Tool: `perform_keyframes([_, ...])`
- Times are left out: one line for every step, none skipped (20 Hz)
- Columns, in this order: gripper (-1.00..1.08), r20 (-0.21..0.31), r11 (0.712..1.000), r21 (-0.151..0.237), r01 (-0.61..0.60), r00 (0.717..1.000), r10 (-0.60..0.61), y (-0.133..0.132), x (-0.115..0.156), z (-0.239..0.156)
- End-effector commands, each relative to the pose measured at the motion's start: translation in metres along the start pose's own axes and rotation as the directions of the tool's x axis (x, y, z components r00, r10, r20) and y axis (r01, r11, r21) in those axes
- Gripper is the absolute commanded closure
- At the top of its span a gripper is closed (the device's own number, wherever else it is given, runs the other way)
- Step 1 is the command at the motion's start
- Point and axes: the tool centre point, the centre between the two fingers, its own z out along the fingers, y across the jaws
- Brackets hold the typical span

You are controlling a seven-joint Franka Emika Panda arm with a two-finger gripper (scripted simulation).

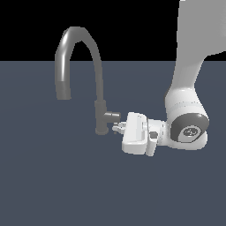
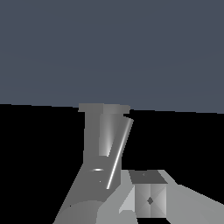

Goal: Turn on the faucet by rotating a designated handle.

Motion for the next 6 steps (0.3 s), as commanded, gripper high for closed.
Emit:
perform_keyframes([1.08,-0.019,1.000,0.015,-0.026,0.999,0.026,-0.004,0.026,0.002])
perform_keyframes([1.08,-0.021,0.999,0.016,-0.029,0.999,0.029,-0.005,0.029,0.002])
perform_keyframes([1.08,-0.022,0.999,0.016,-0.033,0.999,0.033,-0.007,0.033,0.002])
perform_keyframes([1.08,-0.024,0.999,0.016,-0.036,0.999,0.037,-0.008,0.036,0.002])
perform_keyframes([1.08,-0.025,0.999,0.017,-0.040,0.999,0.040,-0.009,0.040,0.002])
perform_keyframes([1.08,-0.025,0.999,0.017,-0.040,0.999,0.040,-0.009,0.040,0.002])
